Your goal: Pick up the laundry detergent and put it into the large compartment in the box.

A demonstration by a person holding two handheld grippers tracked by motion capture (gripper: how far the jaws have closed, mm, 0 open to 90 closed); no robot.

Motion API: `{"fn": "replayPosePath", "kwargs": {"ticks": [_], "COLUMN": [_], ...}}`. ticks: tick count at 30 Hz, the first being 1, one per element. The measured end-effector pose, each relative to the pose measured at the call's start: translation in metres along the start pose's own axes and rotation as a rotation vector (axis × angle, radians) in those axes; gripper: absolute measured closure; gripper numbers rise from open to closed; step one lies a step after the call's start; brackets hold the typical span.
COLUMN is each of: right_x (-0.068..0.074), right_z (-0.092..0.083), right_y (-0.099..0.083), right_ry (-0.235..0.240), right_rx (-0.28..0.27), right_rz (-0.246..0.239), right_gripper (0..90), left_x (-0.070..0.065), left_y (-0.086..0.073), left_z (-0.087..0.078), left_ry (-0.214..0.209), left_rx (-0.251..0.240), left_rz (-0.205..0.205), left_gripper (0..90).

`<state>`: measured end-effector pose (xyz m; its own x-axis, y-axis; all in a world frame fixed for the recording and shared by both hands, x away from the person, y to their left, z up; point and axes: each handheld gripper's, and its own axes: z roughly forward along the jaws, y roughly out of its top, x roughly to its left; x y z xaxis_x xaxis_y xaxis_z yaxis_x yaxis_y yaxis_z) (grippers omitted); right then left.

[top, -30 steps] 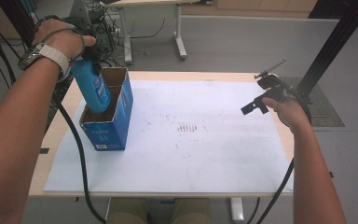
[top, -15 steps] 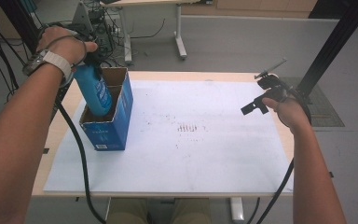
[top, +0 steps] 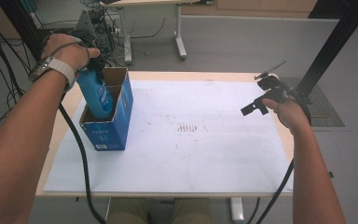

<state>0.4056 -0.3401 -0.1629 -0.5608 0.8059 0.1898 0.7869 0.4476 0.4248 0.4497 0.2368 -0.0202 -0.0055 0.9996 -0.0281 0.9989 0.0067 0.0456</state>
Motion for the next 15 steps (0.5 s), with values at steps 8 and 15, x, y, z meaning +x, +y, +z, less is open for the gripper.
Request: {"fn": "replayPosePath", "kwargs": {"ticks": [8, 15], "right_x": [0.000, 0.000], "right_z": [0.002, 0.002], "right_y": [0.000, 0.000], "right_ry": [0.001, -0.001], "right_rx": [0.003, 0.003], "right_rz": [0.001, 0.002], "right_gripper": [7.4, 7.4], "left_x": [0.000, -0.002], "left_y": [0.003, 0.005], "left_z": [0.016, 0.026], "left_ry": [0.000, 0.010], "left_rx": [0.005, 0.007], "left_rz": [0.007, 0.016], "left_gripper": [38.6, 38.6]}}
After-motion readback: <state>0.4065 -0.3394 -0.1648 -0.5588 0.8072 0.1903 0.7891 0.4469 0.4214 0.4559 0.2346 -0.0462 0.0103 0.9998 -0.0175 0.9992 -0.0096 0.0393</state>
